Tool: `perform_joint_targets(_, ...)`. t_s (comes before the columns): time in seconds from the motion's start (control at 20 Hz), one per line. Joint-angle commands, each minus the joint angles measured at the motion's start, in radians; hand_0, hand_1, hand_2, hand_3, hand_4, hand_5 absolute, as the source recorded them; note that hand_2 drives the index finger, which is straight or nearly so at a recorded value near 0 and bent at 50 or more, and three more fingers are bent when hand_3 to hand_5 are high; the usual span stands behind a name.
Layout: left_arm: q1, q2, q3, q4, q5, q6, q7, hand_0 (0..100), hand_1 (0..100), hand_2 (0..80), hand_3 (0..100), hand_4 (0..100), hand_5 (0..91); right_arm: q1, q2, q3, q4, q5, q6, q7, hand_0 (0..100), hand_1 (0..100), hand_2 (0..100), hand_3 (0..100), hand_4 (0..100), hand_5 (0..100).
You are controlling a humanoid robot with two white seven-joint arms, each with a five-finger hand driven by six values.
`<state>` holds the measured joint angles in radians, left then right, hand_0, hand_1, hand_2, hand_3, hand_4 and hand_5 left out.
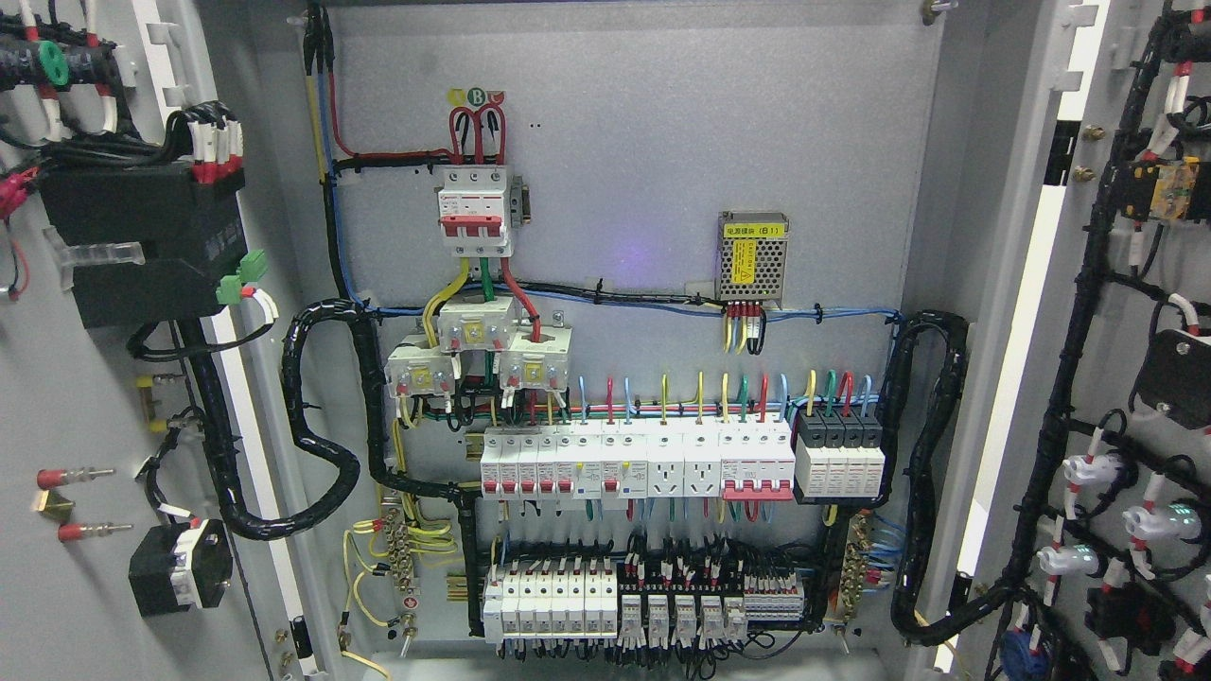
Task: Open door with both hands
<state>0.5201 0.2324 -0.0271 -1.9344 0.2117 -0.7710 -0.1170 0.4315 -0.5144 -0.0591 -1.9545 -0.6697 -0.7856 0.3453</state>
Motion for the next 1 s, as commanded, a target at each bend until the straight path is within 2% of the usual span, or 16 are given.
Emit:
perform_joint_targets(0.0,0.005,0.019,-0.004,-0.005,0.029,-0.373,0.0,0,0,0.0,0,3,0.0,-0.011,-0.018,-0.03,0.037,-0.014,-0.066,0.0,11,0,0,0,0,0)
perform_joint_targets(0.5,0.006,0.038,0.062,-0.003,0.106,-0.386,0.0,0,0,0.0,0,3,0.0,-0.034,-0.016,-0.067,0.055,-0.016,-0.066,-0.002,11,0,0,0,0,0)
perform_joint_targets(0.75,0.015,0.056,0.104,-0.005,0.146,-0.427,-0.001,0,0,0.0,0,3,0.0,-0.034,-0.016,-0.08,0.055,-0.024,-0.067,0.0,11,0,0,0,0,0)
perform_joint_targets(0.95,0.015,0.084,0.141,-0.005,0.201,-0.429,-0.001,0,0,0.0,0,3,0.0,-0.04,-0.016,-0.08,0.055,-0.036,-0.101,0.0,11,0,0,0,0,0)
